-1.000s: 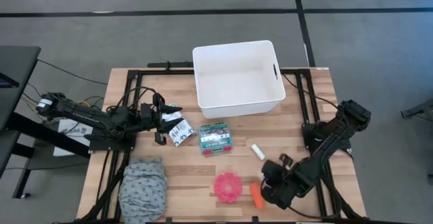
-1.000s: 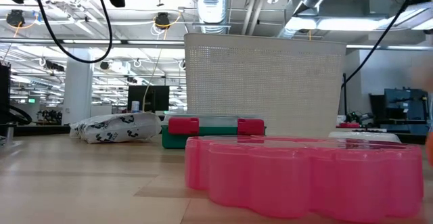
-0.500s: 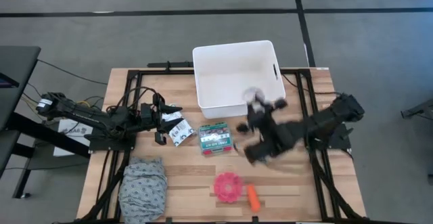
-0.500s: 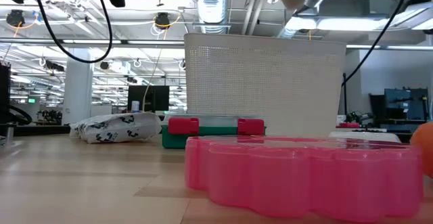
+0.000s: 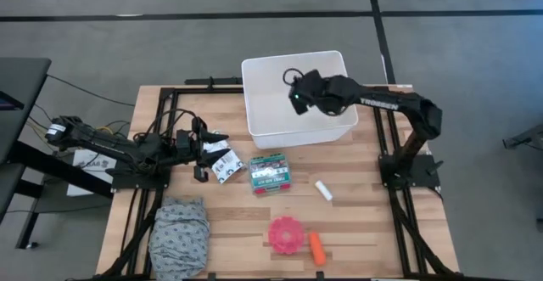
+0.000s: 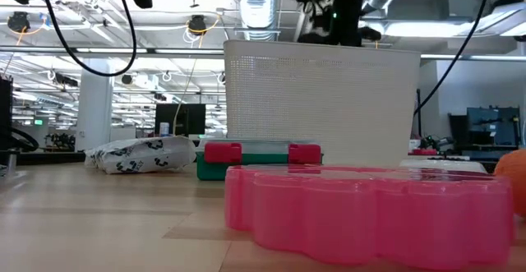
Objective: Pick & place medical supplies in basket/bin
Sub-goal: Put the brown bandage into the white bin, then put the white bandage into the white bin
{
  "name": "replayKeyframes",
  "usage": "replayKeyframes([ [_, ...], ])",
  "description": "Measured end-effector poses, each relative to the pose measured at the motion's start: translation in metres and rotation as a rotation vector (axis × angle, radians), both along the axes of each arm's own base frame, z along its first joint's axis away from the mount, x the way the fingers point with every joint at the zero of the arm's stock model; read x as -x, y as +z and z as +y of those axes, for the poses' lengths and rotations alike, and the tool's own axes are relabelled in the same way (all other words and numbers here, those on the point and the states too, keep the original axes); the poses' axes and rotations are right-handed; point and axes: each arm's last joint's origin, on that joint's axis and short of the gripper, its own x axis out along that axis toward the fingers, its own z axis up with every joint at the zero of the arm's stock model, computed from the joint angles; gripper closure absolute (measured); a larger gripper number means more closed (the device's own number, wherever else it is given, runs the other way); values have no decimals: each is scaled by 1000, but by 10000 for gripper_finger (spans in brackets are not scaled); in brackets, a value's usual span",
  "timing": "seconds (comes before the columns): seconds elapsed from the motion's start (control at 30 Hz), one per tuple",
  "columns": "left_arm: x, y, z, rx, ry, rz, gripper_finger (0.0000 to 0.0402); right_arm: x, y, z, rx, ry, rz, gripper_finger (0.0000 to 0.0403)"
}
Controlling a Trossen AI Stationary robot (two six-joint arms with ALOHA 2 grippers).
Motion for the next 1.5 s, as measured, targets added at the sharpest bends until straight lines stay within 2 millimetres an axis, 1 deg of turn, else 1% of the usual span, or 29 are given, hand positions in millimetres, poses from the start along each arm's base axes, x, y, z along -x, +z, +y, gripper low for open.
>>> replayKeyframes([
  [0.03,0,0,0,-2,-8,-3,223,-2,-3,-7,-31,22,-2,276],
  [0.1,0,0,0,-4,-17,-4,223,-13,-9,-18,-62,67,-55,266],
  [0.13,0,0,-1,-5,-21,-5,223,-14,-15,-25,-86,76,-47,260],
  [0.17,0,1,-1,-5,-26,-9,223,-16,-23,-30,-113,83,-30,253],
  [0.23,0,1,-1,-6,-27,-8,223,-25,-36,-42,-147,94,-63,238],
  [0.37,0,1,-2,-8,-38,-8,223,-34,-70,-59,-287,119,-47,210],
  [0.43,0,1,-2,-12,-54,-8,223,-35,-81,-66,-347,128,-17,199],
  [0.47,0,1,-2,-13,-55,-8,223,-35,-83,-69,-360,118,-4,196],
  [0.53,0,1,-2,-14,-56,-7,223,-37,-79,-74,-369,104,-3,191],
  [0.6,0,1,-2,-13,-56,-7,223,-37,-71,-75,-382,109,18,189],
  [0.7,0,1,-2,-13,-56,-9,223,-37,-45,-75,-372,140,25,192],
  [0.77,0,1,-2,-13,-56,-10,223,-34,-20,-70,-358,159,6,196],
  [0.83,0,1,-2,-13,-56,-10,223,-30,11,-59,-341,183,-20,201],
  [0.9,0,1,-2,-13,-56,-9,223,-22,40,-42,-344,224,-43,206],
  [1.0,0,1,-2,-13,-55,-9,223,-13,75,-5,-352,324,-84,214],
  [1.1,0,0,-2,-12,-56,-3,223,-1,102,37,-353,412,-120,222],
  [1.17,0,-1,-3,3,-61,4,223,9,115,68,-356,458,-149,228],
  [1.23,0,-1,-2,22,-66,4,223,17,122,98,-376,500,-161,233],
  [1.3,0,-2,-3,33,-70,9,223,21,123,126,-412,524,-154,237],
  [1.37,-1,-3,-3,45,-74,22,223,24,121,152,-450,531,-140,240],
  [1.43,-1,-4,-3,58,-77,34,223,24,118,177,-479,545,-143,242],
  [1.5,-2,-6,-3,74,-82,53,223,24,110,202,-499,580,-118,243],
])
